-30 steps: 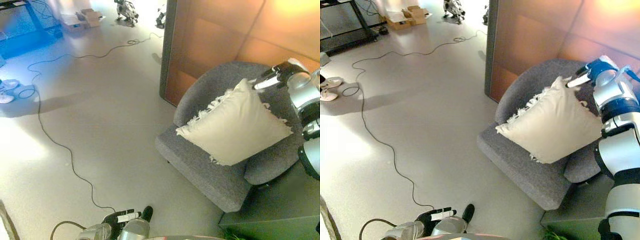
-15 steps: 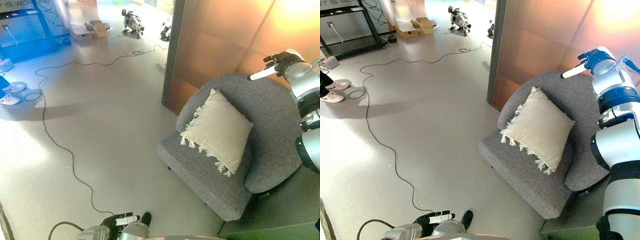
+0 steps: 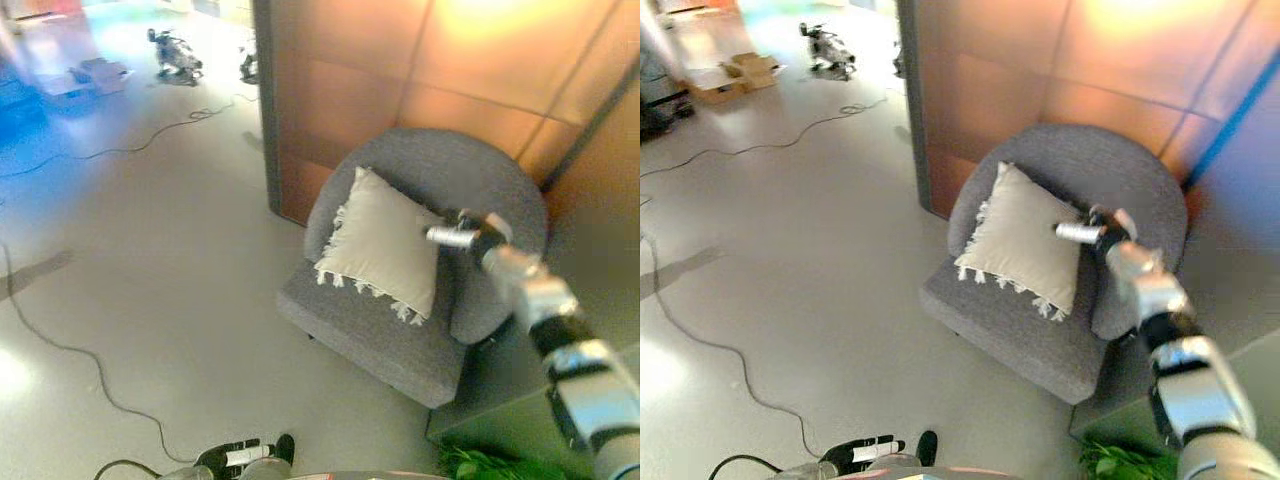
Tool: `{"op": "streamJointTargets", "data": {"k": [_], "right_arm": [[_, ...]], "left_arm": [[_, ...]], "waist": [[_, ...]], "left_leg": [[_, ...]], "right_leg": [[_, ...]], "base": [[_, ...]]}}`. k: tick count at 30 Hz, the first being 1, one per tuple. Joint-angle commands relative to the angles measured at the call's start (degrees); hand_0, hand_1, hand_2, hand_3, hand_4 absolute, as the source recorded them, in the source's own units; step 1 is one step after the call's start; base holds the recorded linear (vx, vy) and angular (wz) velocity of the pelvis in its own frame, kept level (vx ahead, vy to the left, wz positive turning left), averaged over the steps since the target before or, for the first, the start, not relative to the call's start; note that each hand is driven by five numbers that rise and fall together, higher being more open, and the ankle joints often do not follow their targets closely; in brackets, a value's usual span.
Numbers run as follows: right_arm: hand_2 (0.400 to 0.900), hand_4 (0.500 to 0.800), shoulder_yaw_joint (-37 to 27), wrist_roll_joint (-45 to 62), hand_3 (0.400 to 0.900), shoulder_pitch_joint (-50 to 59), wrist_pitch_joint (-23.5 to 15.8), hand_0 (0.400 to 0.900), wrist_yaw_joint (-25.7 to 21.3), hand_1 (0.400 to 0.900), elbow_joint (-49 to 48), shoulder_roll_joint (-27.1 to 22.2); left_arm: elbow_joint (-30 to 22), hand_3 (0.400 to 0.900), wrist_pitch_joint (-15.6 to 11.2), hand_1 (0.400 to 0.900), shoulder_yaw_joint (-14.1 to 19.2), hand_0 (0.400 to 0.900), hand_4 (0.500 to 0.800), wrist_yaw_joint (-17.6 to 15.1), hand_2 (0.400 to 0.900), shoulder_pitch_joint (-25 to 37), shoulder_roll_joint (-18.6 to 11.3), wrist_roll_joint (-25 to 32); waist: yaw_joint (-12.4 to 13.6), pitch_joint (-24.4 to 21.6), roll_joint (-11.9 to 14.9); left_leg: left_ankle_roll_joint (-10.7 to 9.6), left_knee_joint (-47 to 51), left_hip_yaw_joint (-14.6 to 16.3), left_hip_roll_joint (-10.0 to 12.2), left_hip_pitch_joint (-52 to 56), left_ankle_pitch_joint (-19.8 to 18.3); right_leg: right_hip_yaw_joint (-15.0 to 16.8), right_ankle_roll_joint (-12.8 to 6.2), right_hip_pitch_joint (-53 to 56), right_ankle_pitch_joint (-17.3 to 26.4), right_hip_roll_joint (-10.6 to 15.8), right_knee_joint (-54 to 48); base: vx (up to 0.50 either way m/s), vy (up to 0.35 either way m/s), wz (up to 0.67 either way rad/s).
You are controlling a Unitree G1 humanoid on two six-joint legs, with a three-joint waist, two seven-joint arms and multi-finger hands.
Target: Pick up the pillow and put it on the sofa.
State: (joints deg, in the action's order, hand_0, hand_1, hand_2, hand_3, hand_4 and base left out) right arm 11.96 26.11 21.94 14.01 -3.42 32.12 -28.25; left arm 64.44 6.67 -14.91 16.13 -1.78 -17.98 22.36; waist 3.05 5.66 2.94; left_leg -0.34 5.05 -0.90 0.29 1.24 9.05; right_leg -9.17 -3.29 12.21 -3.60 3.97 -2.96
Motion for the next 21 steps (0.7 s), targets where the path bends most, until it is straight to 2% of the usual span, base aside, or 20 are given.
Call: {"op": "streamJointTargets", "data": {"k": [1,5,10,14,17,21], "right_arm": [[0.9,0.8,-2.33,2.52,0.9,-4.56,-11.01,0.9,-3.11,0.9,-5.69,1.5],[0.9,0.8,-0.42,0.96,0.9,-13.52,-12.41,0.9,-3.71,0.9,-2.59,6.75],[0.9,0.8,1.42,1.63,0.9,-17.1,-8.6,0.9,-3.31,0.9,9.75,10.65],[0.9,0.8,0.58,0.94,0.9,-18.31,-7.4,0.9,-1.77,0.9,22.56,12.56],[0.9,0.8,0.88,-6.78,0.9,-18.96,-7.07,0.9,0.16,0.9,32.08,13.63],[0.9,0.8,1.0,-6.42,0.9,-18.98,-5.65,0.9,0.05,0.9,36.85,14.03]], "left_arm": [[3.5,0.9,-1.39,0.9,-1.94,0.9,0.8,-0.51,0.9,1.6,3.61,0.8],[3.02,0.9,-2.13,0.9,-2.23,0.9,0.8,-1.39,0.9,1.56,4.7,1.25],[3.96,0.9,-2.46,0.9,-1.81,0.9,0.8,-1.3,0.9,2.41,5.23,1.21],[5.54,0.9,-2.36,0.9,-1.63,0.9,0.8,-0.78,0.9,3.84,5.58,-0.08],[6.74,0.9,-2.57,0.9,-1.55,0.9,0.8,-0.17,0.9,4.9,5.82,-1.73],[7.64,0.9,-2.3,0.9,-0.98,0.9,0.8,0.86,0.9,5.96,5.51,-2.95]], "waist": [[-1.65,-0.3,-0.96],[-3.42,-0.15,-1.32],[-4.3,-0.32,-1.46],[-4.33,-0.65,-1.52],[-4.05,-0.84,-1.67],[-3.81,-1.31,-1.78]], "left_leg": [[-1.03,-0.53,3.17,0.23,5.92,-11.43],[-0.82,-0.49,4.66,0.12,6.19,-11.7],[-0.63,-0.47,5.71,-0.12,6.58,-11.85],[-0.32,-0.51,6.12,-0.3,6.65,-11.89],[-0.02,-0.7,5.9,-0.62,6.59,-11.91],[0.19,-0.93,5.31,-0.91,6.84,-12.05]], "right_leg": [[1.33,-0.42,-5.3,0.95,-0.92,2.9],[2.74,-0.57,-5.69,1.21,-1.26,2.65],[3.44,-0.76,-5.78,1.55,-1.49,2.44],[3.61,-0.9,-5.88,1.82,-1.56,2.48],[3.46,-0.9,-5.85,1.99,-1.59,2.5],[3.59,-0.92,-5.61,2.05,-1.66,2.66]], "base": [[-0.11,0.014,-0.31],[-0.11,0.013,-0.25],[-0.09,0.004,-0.19],[-0.08,-0.021,-0.12],[-0.06,-0.022,-0.06],[-0.02,-0.015,-0.06]]}}
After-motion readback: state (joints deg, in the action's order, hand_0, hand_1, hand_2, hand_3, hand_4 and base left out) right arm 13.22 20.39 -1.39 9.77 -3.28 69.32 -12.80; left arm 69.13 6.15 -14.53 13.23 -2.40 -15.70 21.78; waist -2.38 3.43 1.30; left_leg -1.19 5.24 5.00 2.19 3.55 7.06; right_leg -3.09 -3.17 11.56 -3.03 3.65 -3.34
